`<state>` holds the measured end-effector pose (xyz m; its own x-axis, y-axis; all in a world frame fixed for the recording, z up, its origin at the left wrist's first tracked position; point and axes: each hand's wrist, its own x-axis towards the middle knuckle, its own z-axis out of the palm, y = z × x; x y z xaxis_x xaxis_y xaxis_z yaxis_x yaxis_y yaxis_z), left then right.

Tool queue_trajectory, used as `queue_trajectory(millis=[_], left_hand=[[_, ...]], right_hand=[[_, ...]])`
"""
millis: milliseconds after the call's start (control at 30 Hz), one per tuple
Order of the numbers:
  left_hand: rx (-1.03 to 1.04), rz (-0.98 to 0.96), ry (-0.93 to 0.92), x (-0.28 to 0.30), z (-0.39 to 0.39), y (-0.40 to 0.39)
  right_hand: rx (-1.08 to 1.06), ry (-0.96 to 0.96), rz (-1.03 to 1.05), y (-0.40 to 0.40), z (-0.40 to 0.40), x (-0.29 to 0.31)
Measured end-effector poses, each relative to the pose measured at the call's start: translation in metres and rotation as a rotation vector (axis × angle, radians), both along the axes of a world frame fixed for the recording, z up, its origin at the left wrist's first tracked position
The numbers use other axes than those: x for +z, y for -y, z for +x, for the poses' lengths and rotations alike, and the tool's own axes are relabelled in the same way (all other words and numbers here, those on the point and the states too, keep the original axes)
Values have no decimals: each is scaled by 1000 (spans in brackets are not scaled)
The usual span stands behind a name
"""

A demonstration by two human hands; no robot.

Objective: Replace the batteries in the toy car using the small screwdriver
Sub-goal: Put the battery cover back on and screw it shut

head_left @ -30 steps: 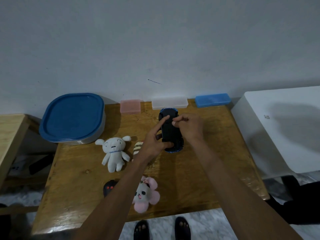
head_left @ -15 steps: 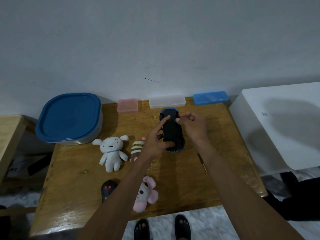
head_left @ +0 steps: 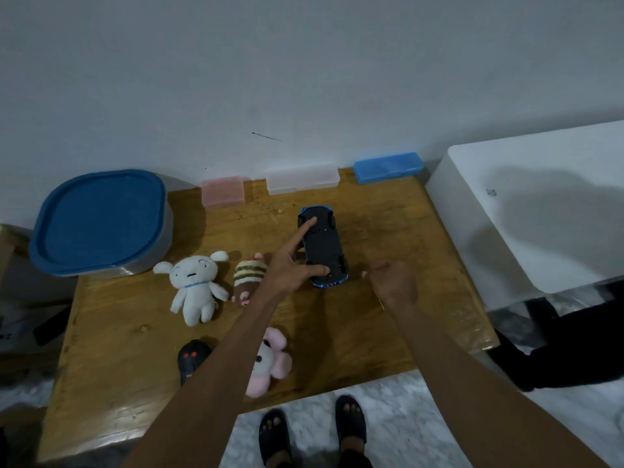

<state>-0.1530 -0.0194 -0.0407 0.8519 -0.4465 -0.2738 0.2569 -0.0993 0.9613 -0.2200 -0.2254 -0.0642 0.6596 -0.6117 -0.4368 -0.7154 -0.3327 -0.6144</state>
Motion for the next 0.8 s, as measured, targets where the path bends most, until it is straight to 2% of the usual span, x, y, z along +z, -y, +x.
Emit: queue_trajectory(millis=[167,367,467,600,700,800], left_hand=[[-40,10,-3,-4,-4,5],[-54,-20,1,-2,-8,6],[-29,-30,-14,3,-8,3],[-2,-37,-21,13,-6,-2],[14,-32,3,20,-3,-7],[31,-21,22,27,-1,-13]], right_hand=[[122,-15,-135,-4,-21,-8],[135,-31,-189,-9,-18,-15],[-27,116,-73,-9,-6,6],[-141,465,119,-15,20,64],[-139,635,280,-27,36,102],[-66,694,298,-40,49,122]])
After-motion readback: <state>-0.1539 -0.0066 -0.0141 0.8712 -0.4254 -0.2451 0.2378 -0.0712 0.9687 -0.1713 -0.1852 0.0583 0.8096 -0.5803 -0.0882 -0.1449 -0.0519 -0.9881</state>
